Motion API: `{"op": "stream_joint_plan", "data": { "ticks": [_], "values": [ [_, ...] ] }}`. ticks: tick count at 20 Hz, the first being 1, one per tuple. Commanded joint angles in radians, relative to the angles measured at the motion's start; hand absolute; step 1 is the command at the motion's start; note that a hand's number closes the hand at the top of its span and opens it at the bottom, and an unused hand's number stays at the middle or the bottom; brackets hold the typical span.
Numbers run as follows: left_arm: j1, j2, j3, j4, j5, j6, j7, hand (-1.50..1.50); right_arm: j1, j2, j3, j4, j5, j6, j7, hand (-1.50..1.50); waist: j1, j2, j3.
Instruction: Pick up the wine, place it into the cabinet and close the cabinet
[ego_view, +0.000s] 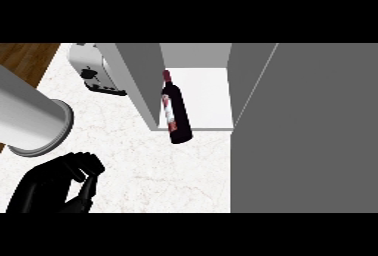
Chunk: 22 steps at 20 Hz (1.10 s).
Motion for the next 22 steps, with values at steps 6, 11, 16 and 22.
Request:
{"op": "stream_joint_plan", "data": {
  "ticks": [6,11,16,22],
  "values": [
    [0.029,0.033,0.113,0.032,0.075,-0.116,-0.018,1.5,-0.009,-0.007,0.095,-0.18,-0.143,-0.02,0.158,1.5,0.004,0.003,0.0],
    [0.097,0.084,0.179,-0.01,0.129,-0.195,-0.018,1.5,-0.09,0.007,0.16,-0.078,-0.141,0.019,0.137,1.5,0.012,0.002,0.001],
    [0.071,0.071,0.199,0.08,0.108,-0.233,-0.061,1.5,-0.208,0.079,0.324,-0.103,-0.089,-0.046,0.256,1.5,0.008,0.002,0.0],
    [0.106,0.09,0.225,0.036,0.147,-0.272,-0.025,1.5,-0.521,0.219,0.32,0.034,-0.098,-0.152,0.375,1.5,0.028,0.005,-0.001]
  ]
}}
